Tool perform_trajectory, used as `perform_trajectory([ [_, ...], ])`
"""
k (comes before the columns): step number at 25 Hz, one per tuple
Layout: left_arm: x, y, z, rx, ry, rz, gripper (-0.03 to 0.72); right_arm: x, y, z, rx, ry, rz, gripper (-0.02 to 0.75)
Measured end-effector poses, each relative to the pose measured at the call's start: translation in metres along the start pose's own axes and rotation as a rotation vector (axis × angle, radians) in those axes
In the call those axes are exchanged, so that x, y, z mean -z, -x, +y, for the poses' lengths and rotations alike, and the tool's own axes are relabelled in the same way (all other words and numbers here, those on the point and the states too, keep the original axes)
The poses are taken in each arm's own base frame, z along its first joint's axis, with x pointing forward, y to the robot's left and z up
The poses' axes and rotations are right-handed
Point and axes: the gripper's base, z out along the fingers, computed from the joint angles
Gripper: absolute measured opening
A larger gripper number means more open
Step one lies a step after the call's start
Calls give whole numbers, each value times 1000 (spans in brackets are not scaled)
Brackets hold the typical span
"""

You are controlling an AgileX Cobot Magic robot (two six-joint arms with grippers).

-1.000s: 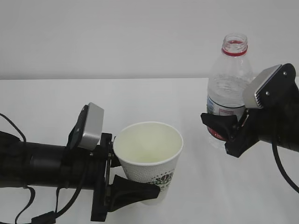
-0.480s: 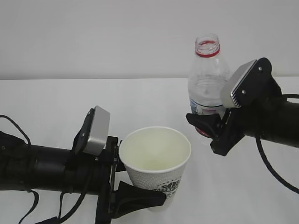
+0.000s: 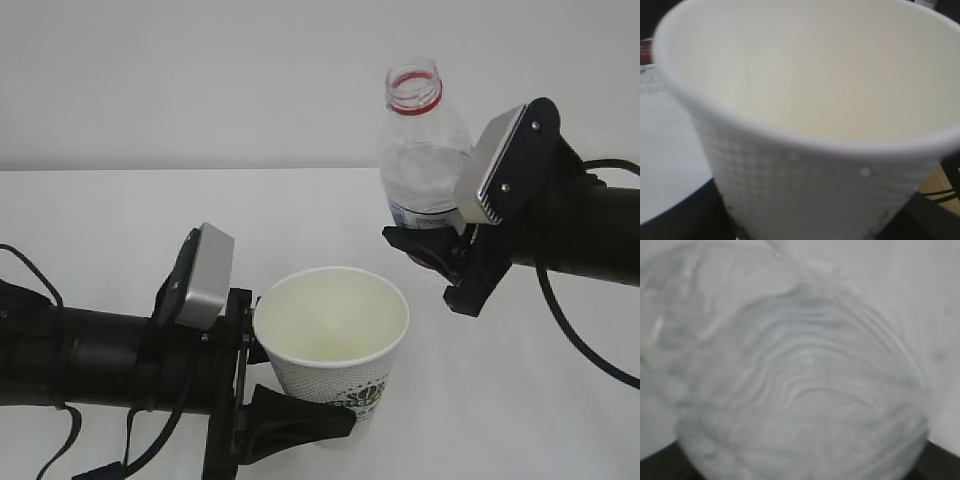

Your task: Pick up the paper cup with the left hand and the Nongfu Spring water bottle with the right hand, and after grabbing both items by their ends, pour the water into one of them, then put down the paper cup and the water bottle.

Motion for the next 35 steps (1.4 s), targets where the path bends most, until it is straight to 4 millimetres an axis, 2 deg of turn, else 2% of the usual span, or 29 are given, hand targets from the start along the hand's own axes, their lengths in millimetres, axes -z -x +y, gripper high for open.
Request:
perform_trajectory([
  [14,3,11,-2,-25,-1,-19,507,0,7,-2,94,0,-42,494],
  [22,9,32,-5,-40,9,-64,506,9,37,-21,157,-75,-112,494],
  [30,6,63,3,-97,-16,-113,504,9,37,-20,180,-67,-101,494],
  [35,5,65,3,-113,-34,-106,504,9,37,-21,188,-67,-98,494],
])
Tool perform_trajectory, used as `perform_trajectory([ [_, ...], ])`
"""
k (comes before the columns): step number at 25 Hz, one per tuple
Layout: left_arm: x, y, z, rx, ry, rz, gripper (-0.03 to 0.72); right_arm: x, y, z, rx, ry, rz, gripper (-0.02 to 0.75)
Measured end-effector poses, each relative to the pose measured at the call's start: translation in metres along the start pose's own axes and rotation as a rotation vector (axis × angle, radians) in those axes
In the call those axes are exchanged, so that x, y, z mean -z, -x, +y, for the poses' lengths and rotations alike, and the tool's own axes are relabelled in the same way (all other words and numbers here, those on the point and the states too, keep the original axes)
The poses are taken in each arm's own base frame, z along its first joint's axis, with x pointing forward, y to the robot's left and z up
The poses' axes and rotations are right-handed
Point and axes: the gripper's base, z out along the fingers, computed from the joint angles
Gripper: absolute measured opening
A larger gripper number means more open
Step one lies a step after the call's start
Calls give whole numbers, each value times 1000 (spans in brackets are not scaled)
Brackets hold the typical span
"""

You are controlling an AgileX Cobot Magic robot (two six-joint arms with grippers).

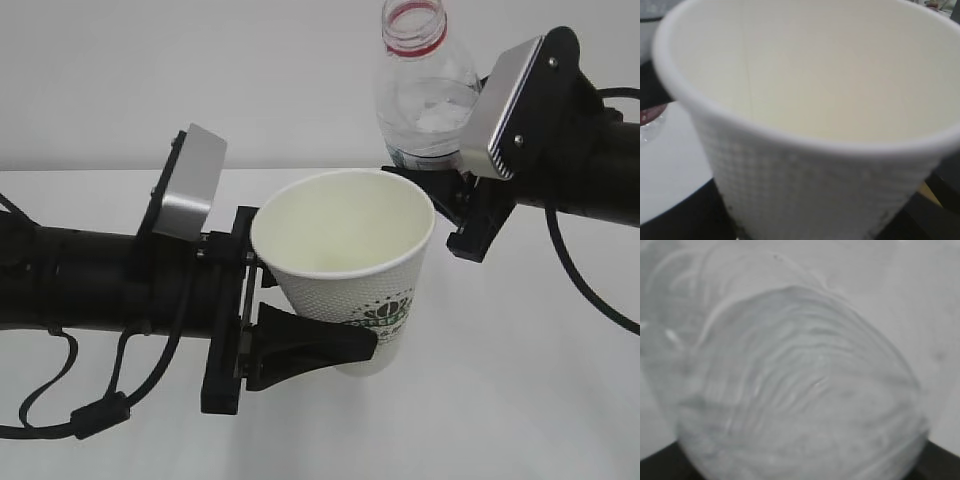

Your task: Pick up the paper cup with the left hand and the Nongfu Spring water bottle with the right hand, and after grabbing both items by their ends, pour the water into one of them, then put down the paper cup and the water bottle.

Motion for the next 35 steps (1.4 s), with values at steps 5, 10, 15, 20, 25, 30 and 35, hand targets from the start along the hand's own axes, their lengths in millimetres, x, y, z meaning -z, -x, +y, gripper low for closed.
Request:
perform_trajectory([
  [5,0,-1,-1,-4,-14,10,504,-2,8,-8,29,-17,-23,494],
  [10,0,-2,-1,14,-14,18,504,-3,11,-11,69,-13,-33,494],
  [15,0,-3,0,18,0,38,504,-3,11,-11,96,-8,-27,494],
  [20,0,-4,0,19,5,48,504,-3,11,-11,113,-6,-23,494],
  [25,0,-4,0,19,5,48,503,-3,10,-11,138,-5,-12,494],
  [30,0,-4,0,19,6,48,503,-3,10,-11,151,-5,-10,494],
  [35,0,-5,0,18,5,51,503,-3,9,-11,174,-5,-8,494],
])
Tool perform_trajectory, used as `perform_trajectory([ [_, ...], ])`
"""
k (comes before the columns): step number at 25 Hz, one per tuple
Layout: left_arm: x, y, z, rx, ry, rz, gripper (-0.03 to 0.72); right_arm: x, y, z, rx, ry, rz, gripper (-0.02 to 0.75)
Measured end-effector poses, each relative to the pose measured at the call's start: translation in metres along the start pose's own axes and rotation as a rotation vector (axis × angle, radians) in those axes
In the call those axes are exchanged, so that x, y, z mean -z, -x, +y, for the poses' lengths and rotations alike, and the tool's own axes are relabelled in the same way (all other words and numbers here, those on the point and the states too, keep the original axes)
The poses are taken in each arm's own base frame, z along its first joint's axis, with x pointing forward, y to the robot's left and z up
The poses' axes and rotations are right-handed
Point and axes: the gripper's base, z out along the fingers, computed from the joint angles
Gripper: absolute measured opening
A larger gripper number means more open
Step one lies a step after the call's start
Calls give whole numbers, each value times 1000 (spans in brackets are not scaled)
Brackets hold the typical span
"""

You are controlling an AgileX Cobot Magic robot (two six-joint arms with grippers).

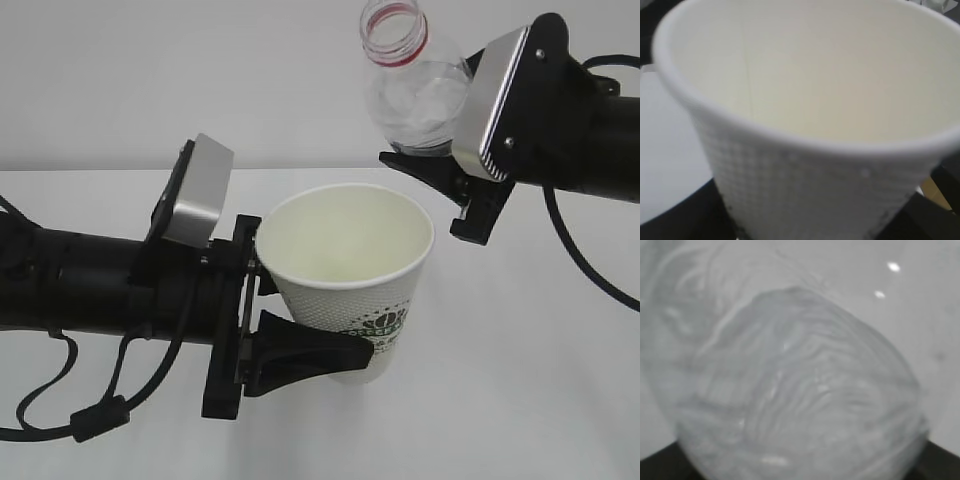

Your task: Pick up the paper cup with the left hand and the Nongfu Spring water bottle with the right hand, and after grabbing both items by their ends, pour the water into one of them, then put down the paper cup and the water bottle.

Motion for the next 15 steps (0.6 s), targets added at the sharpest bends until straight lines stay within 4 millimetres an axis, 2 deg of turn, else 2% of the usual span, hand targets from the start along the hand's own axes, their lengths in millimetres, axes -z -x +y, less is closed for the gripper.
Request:
perform_trajectory([
  [15,0,-1,-1,-5,-9,9,503,0,-2,0,109,3,25,494],
])
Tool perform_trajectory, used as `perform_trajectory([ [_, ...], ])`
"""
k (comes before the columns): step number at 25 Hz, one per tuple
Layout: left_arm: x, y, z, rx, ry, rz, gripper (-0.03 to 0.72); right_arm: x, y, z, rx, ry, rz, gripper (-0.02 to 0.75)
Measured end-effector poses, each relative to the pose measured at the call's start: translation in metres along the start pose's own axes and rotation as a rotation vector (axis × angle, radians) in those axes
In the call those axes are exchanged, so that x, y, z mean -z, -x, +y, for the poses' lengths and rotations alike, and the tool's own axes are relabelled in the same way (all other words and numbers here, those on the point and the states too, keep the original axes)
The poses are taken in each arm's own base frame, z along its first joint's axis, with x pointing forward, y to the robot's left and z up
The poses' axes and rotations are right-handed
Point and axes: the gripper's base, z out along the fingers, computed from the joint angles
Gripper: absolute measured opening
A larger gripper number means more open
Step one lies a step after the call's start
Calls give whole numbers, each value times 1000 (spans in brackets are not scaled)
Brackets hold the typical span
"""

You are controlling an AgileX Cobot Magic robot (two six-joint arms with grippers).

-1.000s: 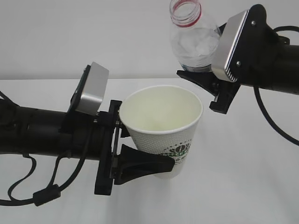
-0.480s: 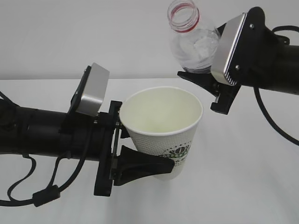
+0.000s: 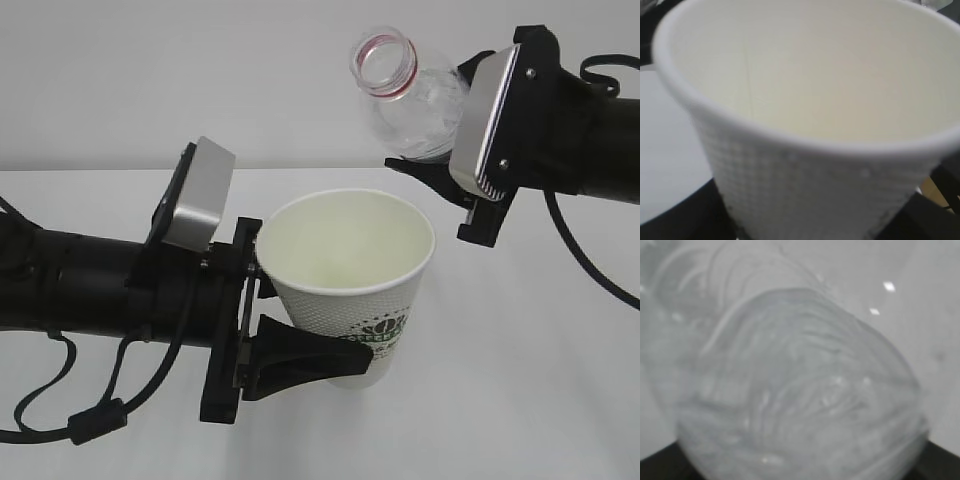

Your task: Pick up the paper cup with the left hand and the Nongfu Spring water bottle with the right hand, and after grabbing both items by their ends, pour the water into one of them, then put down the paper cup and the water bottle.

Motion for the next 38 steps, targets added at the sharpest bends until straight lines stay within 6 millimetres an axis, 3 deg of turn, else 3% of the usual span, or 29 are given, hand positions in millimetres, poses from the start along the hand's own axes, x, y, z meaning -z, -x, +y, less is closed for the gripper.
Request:
perform_trajectory([
  [38,0,0,6,27,62,3,503,0,0,0,235,-2,3,494],
])
